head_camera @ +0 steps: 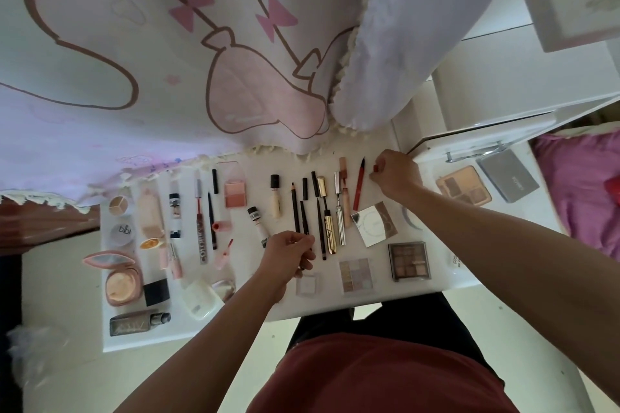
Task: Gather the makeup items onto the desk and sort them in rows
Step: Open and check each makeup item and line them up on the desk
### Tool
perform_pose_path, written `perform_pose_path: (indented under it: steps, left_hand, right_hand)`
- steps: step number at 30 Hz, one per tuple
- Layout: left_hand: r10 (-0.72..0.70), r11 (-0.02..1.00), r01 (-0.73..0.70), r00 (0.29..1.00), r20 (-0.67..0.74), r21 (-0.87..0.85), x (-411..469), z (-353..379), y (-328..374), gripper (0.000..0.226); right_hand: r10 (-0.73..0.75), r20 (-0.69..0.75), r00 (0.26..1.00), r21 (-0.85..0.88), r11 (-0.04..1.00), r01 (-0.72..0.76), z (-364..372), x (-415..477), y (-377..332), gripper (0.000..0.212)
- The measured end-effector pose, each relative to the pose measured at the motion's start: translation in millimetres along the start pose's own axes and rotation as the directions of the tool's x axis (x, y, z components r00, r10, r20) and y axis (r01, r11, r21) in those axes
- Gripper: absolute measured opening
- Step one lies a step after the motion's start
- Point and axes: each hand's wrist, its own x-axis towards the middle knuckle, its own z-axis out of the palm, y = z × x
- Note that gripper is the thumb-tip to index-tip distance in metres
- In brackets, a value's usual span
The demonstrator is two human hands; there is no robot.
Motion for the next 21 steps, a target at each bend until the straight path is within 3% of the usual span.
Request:
perform_pose_path:
  steps: [5,9,16,21]
  left_hand:
    - [0.009,1.0,-0.009,1.0,0.018,-0.002,2,3,3,0.01]
    - [0.013,1.0,-0.014,0.999,0.04,0.012,3,9,7,0.01]
    - [0.043,0.997,-0.047,0.997,0.062,0.066,2,9,13,0.012]
    - [0.054,0.994,-0.06,0.996,0.064,0.094,1,5,11,0.012]
  right_hand:
    - [-0.011,-0.037,0.999,0.055,0.998,0.013,-10,-19,10,0.029]
    - [-0.087,0.008,0.996,-0.032,0.996,0.087,-8,-50,11,0.031]
    - [-0.121,0.102,0.987,-0.213,0.967,0.14,15,-99,13,0.076]
    - [-0.096,0.086,0.992,-0.302,0.946,0.118,32,-108,23,0.079]
